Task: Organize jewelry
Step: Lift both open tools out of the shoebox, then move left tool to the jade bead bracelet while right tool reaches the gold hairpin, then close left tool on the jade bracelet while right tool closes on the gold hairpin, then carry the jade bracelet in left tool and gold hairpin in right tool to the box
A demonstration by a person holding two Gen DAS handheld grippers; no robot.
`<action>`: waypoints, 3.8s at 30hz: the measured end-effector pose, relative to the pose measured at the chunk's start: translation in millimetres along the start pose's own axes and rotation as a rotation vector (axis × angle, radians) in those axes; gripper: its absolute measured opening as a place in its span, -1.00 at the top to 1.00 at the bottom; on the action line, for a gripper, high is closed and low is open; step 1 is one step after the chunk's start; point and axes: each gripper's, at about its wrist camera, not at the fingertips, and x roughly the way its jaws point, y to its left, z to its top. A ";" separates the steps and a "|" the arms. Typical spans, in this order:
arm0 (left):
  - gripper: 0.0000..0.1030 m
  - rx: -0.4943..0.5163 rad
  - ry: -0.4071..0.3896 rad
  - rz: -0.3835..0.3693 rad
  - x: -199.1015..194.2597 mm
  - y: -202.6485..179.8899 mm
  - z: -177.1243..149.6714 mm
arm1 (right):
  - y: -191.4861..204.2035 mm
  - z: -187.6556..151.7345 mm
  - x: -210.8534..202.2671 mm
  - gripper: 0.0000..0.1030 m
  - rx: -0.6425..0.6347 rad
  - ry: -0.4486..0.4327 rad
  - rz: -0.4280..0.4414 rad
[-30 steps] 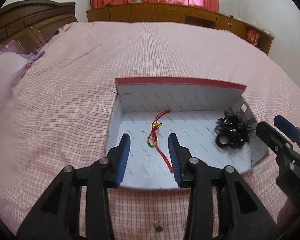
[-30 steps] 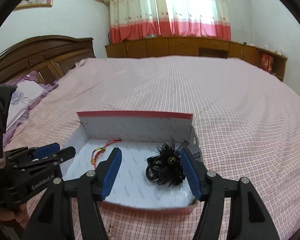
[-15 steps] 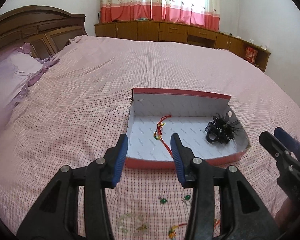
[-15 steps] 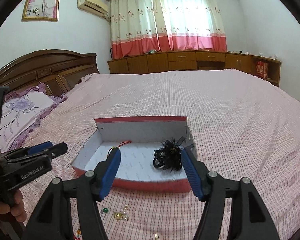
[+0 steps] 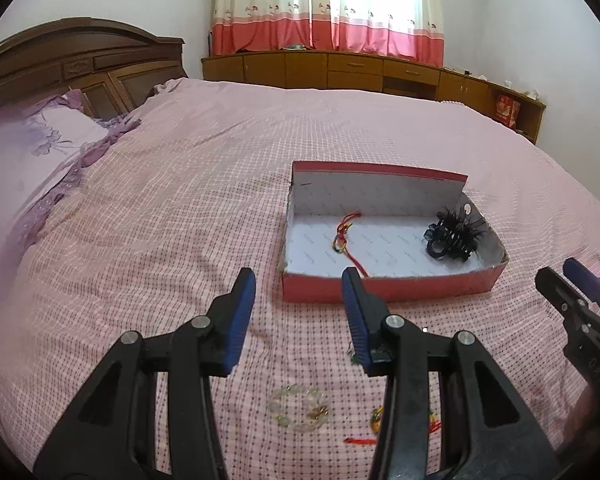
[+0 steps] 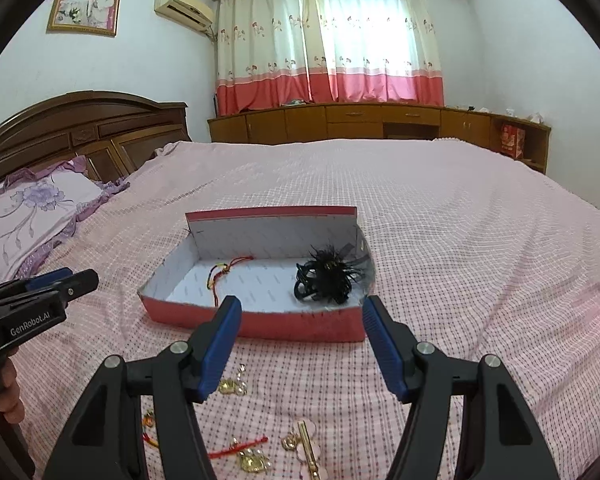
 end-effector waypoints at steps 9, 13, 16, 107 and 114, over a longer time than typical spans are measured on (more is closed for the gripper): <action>0.29 0.004 0.054 0.000 7.3 5.8 -25.2 | -0.4 -29.7 -4.3 -0.28 -0.033 0.047 -0.009; 0.29 0.009 0.074 0.003 9.2 7.6 -35.3 | -1.9 -43.0 -4.3 -0.28 -0.039 0.072 -0.015; 0.29 0.014 0.087 0.011 9.2 9.6 -42.3 | -3.1 -55.6 -4.2 -0.28 -0.049 0.100 -0.022; 1.00 0.064 0.018 -0.162 -34.5 -2.4 -36.3 | 4.8 -48.9 -45.3 0.61 -0.025 0.087 0.073; 1.00 0.079 -0.041 -0.164 -38.9 -11.2 -18.8 | 12.3 -33.8 -49.4 0.61 -0.040 0.047 0.084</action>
